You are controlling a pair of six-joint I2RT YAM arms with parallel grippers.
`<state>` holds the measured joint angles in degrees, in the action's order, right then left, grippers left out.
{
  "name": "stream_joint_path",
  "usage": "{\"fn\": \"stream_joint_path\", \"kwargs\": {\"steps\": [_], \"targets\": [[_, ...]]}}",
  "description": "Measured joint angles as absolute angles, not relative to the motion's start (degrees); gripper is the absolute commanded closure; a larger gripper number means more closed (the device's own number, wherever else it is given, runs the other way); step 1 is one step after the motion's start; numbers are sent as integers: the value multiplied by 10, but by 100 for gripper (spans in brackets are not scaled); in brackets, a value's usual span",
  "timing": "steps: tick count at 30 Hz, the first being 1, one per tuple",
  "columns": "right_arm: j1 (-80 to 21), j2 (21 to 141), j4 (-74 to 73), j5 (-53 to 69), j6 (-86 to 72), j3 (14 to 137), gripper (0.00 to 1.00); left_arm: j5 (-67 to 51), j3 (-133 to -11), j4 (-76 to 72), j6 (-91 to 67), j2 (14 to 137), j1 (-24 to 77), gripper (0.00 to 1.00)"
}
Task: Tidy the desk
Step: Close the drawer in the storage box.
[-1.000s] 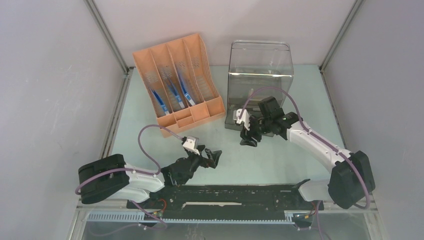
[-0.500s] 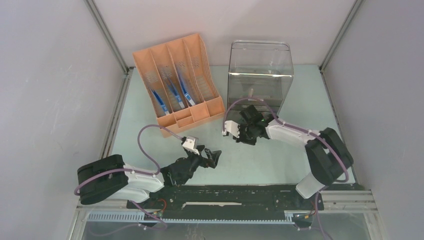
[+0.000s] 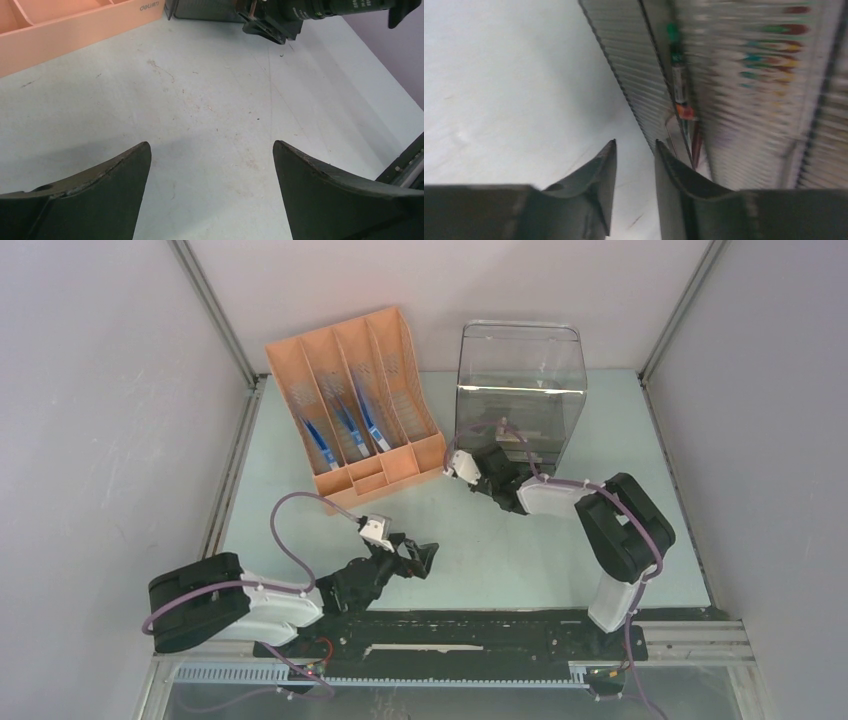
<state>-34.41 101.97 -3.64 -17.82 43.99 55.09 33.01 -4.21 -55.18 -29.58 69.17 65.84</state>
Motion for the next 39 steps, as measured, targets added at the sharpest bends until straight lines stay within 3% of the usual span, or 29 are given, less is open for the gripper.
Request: {"fn": "stream_joint_path", "kwargs": {"steps": [3, 7, 28, 39], "targets": [[-335, 1022, 10, -203, 440, 543, 41, 330, -41, -551, -299, 687, 658, 1], [-329, 1022, 23, -209, 440, 531, 36, 330, -41, -548, -301, 682, 658, 1], [-330, 972, 1, -170, 424, 529, 35, 343, -37, -469, -298, 600, 641, 0], [-341, 895, -77, -125, 420, 531, 35, 213, -74, -284, -307, 498, 465, 0]]}}
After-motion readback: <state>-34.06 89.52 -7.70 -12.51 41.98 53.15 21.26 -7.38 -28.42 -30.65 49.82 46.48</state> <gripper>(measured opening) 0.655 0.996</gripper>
